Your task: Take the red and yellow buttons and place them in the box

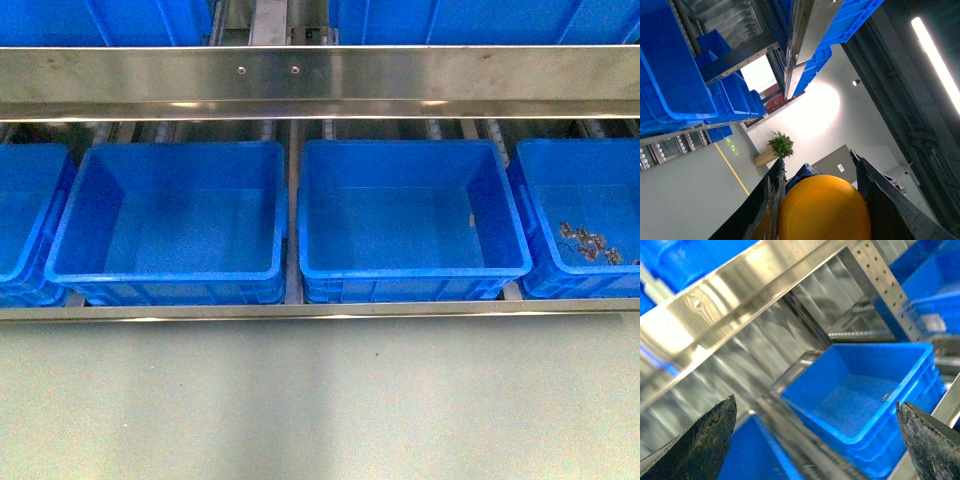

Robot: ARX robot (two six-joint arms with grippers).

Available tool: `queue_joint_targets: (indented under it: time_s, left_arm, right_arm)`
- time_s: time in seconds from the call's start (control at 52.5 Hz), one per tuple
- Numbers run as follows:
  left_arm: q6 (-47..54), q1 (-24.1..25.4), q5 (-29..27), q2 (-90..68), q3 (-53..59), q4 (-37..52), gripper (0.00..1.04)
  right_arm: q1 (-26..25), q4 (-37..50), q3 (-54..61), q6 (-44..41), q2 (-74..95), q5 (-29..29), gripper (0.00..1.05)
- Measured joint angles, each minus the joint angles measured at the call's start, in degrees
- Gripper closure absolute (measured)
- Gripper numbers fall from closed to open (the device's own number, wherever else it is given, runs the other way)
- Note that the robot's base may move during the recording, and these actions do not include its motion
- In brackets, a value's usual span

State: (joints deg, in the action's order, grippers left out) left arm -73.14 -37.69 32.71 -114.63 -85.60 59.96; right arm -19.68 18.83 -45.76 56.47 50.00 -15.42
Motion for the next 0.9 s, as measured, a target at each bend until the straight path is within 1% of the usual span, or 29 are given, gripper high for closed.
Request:
queue_joint_targets:
  time_s: [0.019, 0.038, 0.057, 0.076, 0.133, 0.152, 0.191, 0.305, 0.457, 0.572, 0.705, 0.896]
  left_arm:
    - [0.1, 0.0, 0.2, 0.2, 0.0, 0.0, 0.71]
    - [0.2, 0.0, 0.3, 0.3, 0.0, -0.1, 0.71]
    - [0.2, 0.0, 0.3, 0.3, 0.0, -0.1, 0.71]
    - [0.3, 0.0, 0.3, 0.3, 0.0, -0.1, 0.71]
    - [0.6, -0.2, 0.4, 0.4, 0.0, -0.2, 0.71]
    - [0.6, -0.2, 0.4, 0.4, 0.0, -0.2, 0.71]
    - [0.8, -0.2, 0.4, 0.4, 0.0, -0.3, 0.71]
    - [1.2, -0.2, 0.3, 0.4, -0.1, -0.5, 0.71]
    - [2.0, -0.6, 0.3, 0.4, -1.3, -1.5, 0.71]
    - [2.3, -1.2, 0.3, 0.4, -2.1, -1.9, 0.71]
    - [2.8, -1.6, 0.0, 0.3, -2.7, -2.4, 0.71]
    - [3.6, -2.3, -0.4, -0.3, -2.9, -3.4, 0.71]
  right_arm:
    - [0.2, 0.0, 0.1, 5.9, 0.3, 0.0, 0.07]
    - [0.6, 0.0, 0.2, 9.4, 0.5, -0.2, 0.07]
    - [0.9, 0.0, 0.3, 10.2, 0.7, -0.3, 0.07]
    - [1.6, 0.0, 0.4, 14.3, 0.9, -0.3, 0.07]
    - [4.3, 0.4, 1.2, 22.6, 1.4, -0.9, 0.07]
    - [4.9, 0.5, 1.4, 23.1, 1.4, -1.1, 0.07]
    - [7.3, 1.3, 2.1, 27.9, 1.7, -1.9, 0.07]
    - [14.3, 4.0, 3.2, 34.9, 2.6, -4.2, 0.07]
    - [23.3, 6.2, 3.2, 37.3, 6.5, -6.0, 0.07]
    - [26.6, 7.1, 3.2, 37.4, 8.7, -6.3, 0.07]
    - [28.2, 8.0, 3.0, 37.4, 9.7, -6.4, 0.07]
    - [27.6, 7.8, 1.2, 36.9, 9.7, -5.8, 0.07]
